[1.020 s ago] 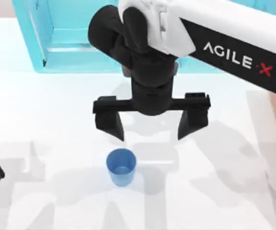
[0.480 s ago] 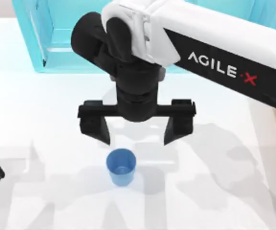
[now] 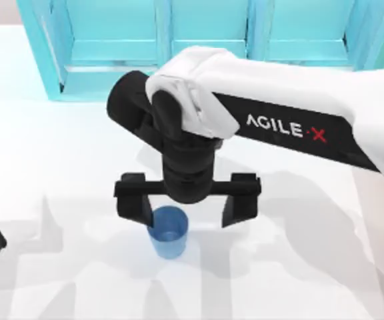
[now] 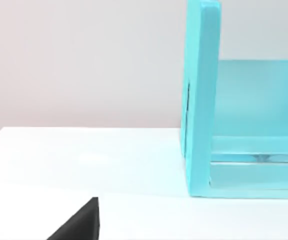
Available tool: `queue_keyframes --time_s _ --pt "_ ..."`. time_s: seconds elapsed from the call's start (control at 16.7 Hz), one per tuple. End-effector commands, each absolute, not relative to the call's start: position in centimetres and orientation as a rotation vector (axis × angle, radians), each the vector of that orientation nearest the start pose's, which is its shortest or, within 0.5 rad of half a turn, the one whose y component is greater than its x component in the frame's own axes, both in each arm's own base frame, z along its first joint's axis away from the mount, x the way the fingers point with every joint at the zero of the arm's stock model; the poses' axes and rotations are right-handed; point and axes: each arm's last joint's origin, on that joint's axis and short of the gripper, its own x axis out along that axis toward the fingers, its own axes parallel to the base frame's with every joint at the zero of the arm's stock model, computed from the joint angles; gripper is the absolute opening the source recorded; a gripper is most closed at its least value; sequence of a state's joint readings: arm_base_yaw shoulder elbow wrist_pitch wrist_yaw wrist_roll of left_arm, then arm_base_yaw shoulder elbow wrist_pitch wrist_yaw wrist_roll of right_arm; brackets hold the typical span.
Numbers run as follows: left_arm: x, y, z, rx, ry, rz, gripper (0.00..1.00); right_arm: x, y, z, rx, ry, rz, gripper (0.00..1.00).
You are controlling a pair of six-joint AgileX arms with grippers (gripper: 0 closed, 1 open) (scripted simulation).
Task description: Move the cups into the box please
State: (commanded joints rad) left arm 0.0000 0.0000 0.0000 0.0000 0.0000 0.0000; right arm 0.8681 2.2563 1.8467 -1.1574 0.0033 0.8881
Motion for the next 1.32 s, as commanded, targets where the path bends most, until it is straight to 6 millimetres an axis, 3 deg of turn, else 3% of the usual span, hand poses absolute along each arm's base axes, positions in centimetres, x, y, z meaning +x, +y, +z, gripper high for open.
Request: queue_keyframes --time_s 0.18,0.42,1.2,1.32 --pt "10.6 -0.1 16.0 0.0 0.0 0.0 1.0 28.0 33.9 13.8 0.008 1.571 -0.008 1.0" --pt "10.6 -0.1 16.0 0.0 0.0 0.0 1.0 27.9 33.8 13.6 0.008 1.571 -0.008 1.0" --pt "10.6 -0.1 16.0 0.0 0.0 0.0 1.0 27.9 33.8 13.6 0.008 1.571 -0.008 0.02" --pt "10.6 -0.1 16.0 0.0 0.0 0.0 1.0 27.9 33.8 13.6 0.008 1.571 -0.008 0.0"
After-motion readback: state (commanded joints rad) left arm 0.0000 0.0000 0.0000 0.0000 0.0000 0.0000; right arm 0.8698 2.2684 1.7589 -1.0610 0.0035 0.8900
